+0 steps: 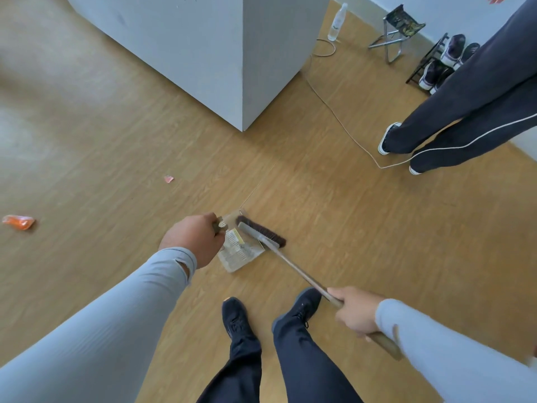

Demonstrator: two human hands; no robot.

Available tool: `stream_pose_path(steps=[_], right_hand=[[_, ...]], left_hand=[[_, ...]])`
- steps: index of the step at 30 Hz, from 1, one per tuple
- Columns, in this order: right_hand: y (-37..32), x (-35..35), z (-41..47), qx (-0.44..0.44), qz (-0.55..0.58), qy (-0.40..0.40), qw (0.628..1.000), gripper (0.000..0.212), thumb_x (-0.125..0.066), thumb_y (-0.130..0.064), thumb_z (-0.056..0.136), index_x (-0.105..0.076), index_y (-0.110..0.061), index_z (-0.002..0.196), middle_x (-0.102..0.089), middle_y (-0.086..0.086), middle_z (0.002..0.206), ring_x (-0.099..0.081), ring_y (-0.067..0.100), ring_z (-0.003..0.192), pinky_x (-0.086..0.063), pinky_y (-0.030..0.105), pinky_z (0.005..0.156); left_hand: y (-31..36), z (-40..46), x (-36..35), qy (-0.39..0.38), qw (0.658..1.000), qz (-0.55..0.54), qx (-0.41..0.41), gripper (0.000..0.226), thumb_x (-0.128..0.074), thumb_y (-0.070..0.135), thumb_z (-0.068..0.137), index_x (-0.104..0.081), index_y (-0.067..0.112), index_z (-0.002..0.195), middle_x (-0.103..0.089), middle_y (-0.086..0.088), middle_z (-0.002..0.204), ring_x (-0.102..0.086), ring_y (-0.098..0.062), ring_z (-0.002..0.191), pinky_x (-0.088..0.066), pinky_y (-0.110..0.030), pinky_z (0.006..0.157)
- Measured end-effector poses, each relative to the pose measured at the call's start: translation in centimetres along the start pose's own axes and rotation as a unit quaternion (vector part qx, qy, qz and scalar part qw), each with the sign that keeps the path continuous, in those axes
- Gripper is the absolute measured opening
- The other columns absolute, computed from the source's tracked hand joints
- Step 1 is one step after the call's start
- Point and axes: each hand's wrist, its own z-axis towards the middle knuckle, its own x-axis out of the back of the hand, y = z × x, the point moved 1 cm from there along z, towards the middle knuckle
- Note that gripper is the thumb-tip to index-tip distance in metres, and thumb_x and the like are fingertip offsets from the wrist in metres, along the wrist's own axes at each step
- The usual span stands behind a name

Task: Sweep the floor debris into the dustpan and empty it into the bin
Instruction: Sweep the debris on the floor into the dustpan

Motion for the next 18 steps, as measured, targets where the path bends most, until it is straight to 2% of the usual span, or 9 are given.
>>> stream_pose_path(steps=[2, 4, 8, 12, 13, 16, 17, 18], right_hand=[[2.6, 2.3, -1.0, -0.005, 0.047, 0.005, 0.999, 0.073, -0.054, -0.016, 0.092, -0.028, -0.038, 0.157, -0.066, 0.004, 0.087, -0.052, 0.014, 0.047, -0.050, 0.029, 0.048], [4.7, 3.9, -2.2, -0.009, 0.095, 0.011, 0.995, 0.075, -0.058, -0.015, 0.092, -0.029, -0.038, 0.157, -0.059, 0.004, 0.068, -0.047, 0.013, 0.042, -0.047, 0.029, 0.046], [6.4, 3.7, -4.3, -0.020, 0.159, 0.052, 0.986, 0.072, -0.057, -0.012, 0.094, -0.029, -0.036, 0.157, -0.052, 0.003, 0.059, -0.044, 0.013, 0.041, -0.043, 0.026, 0.041], [4.3, 2.1, -1.8, -0.035, 0.140, 0.108, 0.984, 0.069, -0.052, -0.013, 0.094, -0.028, -0.029, 0.157, -0.057, 0.007, 0.073, -0.051, 0.019, 0.042, -0.045, 0.025, 0.038], [3.3, 1.6, -0.6, -0.032, 0.135, 0.114, 0.984, 0.069, -0.050, -0.013, 0.094, -0.028, -0.027, 0.157, -0.059, 0.008, 0.080, -0.055, 0.022, 0.047, -0.049, 0.027, 0.042], [-0.3, -0.8, 1.3, -0.034, 0.085, 0.087, 0.992, 0.061, -0.044, -0.012, 0.094, -0.034, -0.017, 0.153, -0.064, 0.009, 0.106, -0.067, 0.028, 0.075, -0.059, 0.036, 0.068], [-1.2, -1.9, 1.5, -0.029, 0.057, 0.068, 0.996, 0.056, -0.042, -0.011, 0.095, -0.036, -0.015, 0.151, -0.062, 0.008, 0.111, -0.066, 0.026, 0.080, -0.059, 0.035, 0.070], [-1.8, -3.0, 1.3, -0.023, 0.032, 0.044, 0.998, 0.053, -0.041, -0.012, 0.097, -0.038, -0.014, 0.149, -0.060, 0.004, 0.109, -0.061, 0.021, 0.077, -0.055, 0.031, 0.066]], left_hand=[[-0.1, -0.4, -0.2, -0.001, 1.000, 0.006, 0.000, 0.026, -0.048, 0.041, 0.101, -0.058, 0.022, 0.116, -0.058, 0.007, 0.083, -0.060, -0.021, 0.076, -0.046, -0.031, 0.062], [-0.2, -0.7, -0.3, -0.003, 1.000, 0.005, 0.001, 0.026, -0.048, 0.041, 0.101, -0.058, 0.023, 0.116, -0.057, 0.007, 0.083, -0.060, -0.022, 0.077, -0.047, -0.031, 0.063], [-1.0, -1.6, -0.4, -0.011, 1.000, -0.007, 0.003, 0.024, -0.050, 0.041, 0.100, -0.058, 0.024, 0.114, -0.057, 0.010, 0.081, -0.060, -0.017, 0.074, -0.046, -0.029, 0.060], [-2.9, -3.2, -0.7, -0.018, 1.000, -0.017, 0.013, 0.020, -0.052, 0.039, 0.099, -0.059, 0.023, 0.109, -0.059, 0.009, 0.083, -0.061, -0.017, 0.074, -0.047, -0.030, 0.062], [-3.3, -3.6, -0.8, -0.019, 0.999, -0.022, 0.020, 0.020, -0.052, 0.039, 0.099, -0.059, 0.023, 0.109, -0.060, 0.008, 0.083, -0.061, -0.017, 0.074, -0.048, -0.030, 0.062], [-3.8, -4.4, -1.8, -0.028, 0.999, -0.029, 0.037, 0.022, -0.052, 0.039, 0.100, -0.058, 0.023, 0.113, -0.063, 0.007, 0.086, -0.062, -0.016, 0.075, -0.049, -0.030, 0.063], [-3.8, -4.6, -2.2, -0.029, 0.998, -0.028, 0.039, 0.022, -0.051, 0.039, 0.100, -0.058, 0.023, 0.114, -0.062, 0.007, 0.086, -0.062, -0.017, 0.075, -0.048, -0.030, 0.062], [-3.7, -4.6, -2.4, -0.028, 0.998, -0.028, 0.041, 0.022, -0.051, 0.039, 0.100, -0.058, 0.022, 0.114, -0.061, 0.007, 0.084, -0.061, -0.017, 0.075, -0.046, -0.030, 0.061]])
